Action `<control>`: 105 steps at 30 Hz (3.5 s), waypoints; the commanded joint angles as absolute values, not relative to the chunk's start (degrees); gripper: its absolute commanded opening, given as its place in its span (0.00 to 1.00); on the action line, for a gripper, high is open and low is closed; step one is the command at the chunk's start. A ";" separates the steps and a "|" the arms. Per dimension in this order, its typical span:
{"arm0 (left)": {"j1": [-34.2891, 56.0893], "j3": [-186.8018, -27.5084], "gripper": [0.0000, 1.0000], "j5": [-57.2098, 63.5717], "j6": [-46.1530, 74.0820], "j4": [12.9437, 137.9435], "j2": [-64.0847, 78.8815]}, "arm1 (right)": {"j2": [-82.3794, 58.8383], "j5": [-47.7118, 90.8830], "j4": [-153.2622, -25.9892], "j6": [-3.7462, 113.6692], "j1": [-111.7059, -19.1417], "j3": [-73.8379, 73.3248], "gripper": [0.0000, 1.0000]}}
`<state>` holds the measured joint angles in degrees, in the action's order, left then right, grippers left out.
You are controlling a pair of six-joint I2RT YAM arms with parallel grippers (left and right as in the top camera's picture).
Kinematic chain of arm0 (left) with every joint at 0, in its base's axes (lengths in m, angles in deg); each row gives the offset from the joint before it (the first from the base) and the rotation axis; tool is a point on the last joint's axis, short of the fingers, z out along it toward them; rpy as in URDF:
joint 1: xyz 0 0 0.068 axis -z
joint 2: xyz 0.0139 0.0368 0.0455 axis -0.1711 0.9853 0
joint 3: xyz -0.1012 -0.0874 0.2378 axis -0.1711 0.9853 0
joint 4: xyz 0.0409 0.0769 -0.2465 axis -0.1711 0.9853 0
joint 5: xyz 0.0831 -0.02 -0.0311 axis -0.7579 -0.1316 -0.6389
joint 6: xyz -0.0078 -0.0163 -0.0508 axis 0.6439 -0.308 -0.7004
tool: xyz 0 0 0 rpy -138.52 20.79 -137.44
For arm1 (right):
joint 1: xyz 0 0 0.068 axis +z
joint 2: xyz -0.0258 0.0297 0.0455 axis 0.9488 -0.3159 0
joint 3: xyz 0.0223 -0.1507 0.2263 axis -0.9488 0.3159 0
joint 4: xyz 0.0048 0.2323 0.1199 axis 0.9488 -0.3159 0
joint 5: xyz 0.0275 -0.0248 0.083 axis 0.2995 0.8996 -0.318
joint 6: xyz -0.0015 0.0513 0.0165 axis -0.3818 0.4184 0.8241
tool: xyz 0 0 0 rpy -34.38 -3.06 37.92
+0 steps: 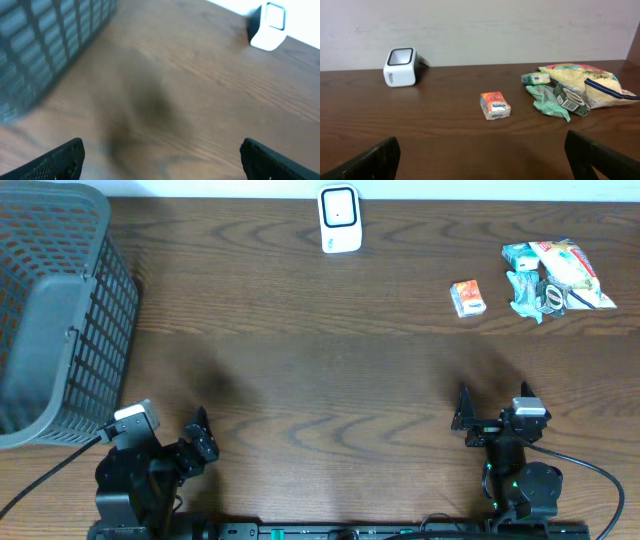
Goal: Scan the item barcode
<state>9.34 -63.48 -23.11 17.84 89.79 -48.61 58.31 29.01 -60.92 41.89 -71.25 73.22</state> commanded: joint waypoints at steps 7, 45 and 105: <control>9.62 -53.67 0.98 -22.70 24.66 80.20 -56.41 | 58.69 29.09 -61.20 41.19 -71.12 73.30 0.99; 9.62 -27.51 0.98 -16.10 29.56 34.67 -64.17 | 58.69 29.07 -61.20 41.21 -71.12 73.30 0.99; 10.80 -27.51 0.97 -18.00 30.70 45.12 -64.15 | 58.69 29.09 -61.20 41.21 -71.12 73.30 0.99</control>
<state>10.52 -28.12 -18.65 30.89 42.41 -63.67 58.31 29.01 -60.92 41.89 -71.25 73.22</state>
